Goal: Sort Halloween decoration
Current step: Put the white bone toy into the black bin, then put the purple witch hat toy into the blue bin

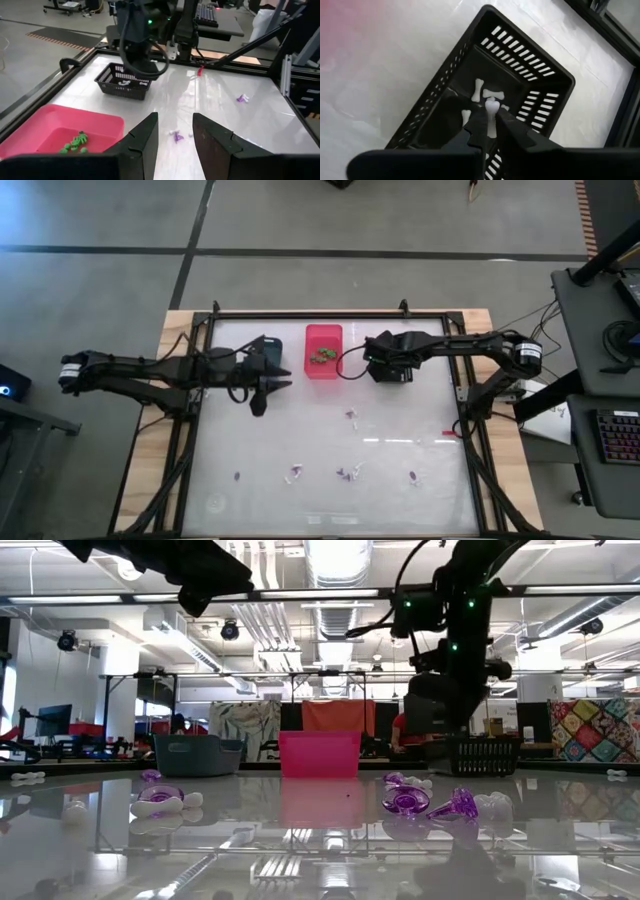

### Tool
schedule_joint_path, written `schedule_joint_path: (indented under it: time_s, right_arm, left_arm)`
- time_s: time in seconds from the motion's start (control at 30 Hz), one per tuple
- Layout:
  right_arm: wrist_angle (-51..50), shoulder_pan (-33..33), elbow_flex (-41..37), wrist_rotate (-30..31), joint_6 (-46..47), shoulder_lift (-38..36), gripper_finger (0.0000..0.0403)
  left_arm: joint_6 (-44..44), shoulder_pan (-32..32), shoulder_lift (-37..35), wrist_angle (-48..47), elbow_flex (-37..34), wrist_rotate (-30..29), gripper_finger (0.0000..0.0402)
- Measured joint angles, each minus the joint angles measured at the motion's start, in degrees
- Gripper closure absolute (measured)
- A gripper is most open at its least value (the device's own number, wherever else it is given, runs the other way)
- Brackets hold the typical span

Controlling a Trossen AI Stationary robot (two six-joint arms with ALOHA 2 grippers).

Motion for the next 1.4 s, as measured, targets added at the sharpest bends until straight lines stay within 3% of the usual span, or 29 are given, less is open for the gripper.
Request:
schedule_joint_path:
  time_s: [0.3,0.53,0.87,1.23,1.4]
  right_arm:
    - [2.4,-0.4,-0.2,0.4,-1.4,0.0,0.0299]
    - [2.8,-0.1,0.0,0.4,-2.3,-0.4,0.0266]
    - [3.9,5.5,1.4,0.4,-2.5,-5.6,0.0262]
    - [10.2,19.8,1.4,4.7,-3.7,-10.5,0.0263]
    - [11.1,23.3,1.4,5.5,-3.4,-10.9,0.0266]
  left_arm:
    - [-1.2,-2.7,0.0,0.0,-0.1,0.0,0.0297]
    - [-1.5,-6.6,0.0,0.0,-0.1,0.0,0.0297]
    - [-4.2,-13.3,1.1,0.1,-0.1,-0.3,0.0297]
    - [-2.0,-21.0,12.4,0.7,-0.1,-0.3,0.0297]
    - [-4.0,-23.7,17.4,0.4,-0.1,-0.2,0.0297]
